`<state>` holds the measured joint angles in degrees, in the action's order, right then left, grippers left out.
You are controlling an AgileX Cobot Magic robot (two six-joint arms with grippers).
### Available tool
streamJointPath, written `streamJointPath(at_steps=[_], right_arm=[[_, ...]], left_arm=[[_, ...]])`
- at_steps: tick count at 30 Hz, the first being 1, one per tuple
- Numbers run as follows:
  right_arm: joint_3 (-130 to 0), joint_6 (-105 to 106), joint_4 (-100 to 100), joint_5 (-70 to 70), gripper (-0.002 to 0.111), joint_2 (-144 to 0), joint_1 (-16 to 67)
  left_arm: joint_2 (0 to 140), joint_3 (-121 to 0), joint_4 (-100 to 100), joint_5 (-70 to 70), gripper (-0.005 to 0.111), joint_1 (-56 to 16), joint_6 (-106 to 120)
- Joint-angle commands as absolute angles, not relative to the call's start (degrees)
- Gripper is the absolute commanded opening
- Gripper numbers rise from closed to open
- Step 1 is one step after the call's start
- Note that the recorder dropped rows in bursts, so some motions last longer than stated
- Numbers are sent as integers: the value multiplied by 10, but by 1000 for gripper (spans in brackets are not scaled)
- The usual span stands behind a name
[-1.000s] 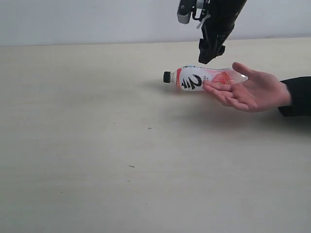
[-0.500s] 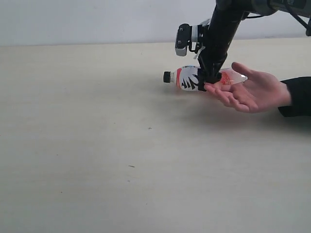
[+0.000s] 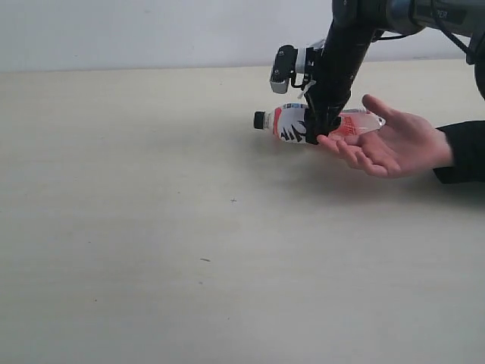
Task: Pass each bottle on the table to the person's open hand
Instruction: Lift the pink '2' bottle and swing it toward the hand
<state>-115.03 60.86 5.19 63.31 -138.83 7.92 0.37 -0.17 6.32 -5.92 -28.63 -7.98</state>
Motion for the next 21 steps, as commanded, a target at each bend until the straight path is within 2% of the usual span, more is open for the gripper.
streamJointPath(at_steps=[1,7,11,21], right_arm=[[-1152,572,22,583,0,-1368,80],[-1152,421,-40,511,0,-1293,80],[-1152,313,-83,511,0,-1239,80],[-1152,104,-125,700,0,-1174,80]], left_arm=[[0,0,61,-55,0,-285,-77],[0,0,61,-55,0,-285,-77],[0,0,61,-55,0,-285,-77],[0,0,61,-55,0,-285,-77]])
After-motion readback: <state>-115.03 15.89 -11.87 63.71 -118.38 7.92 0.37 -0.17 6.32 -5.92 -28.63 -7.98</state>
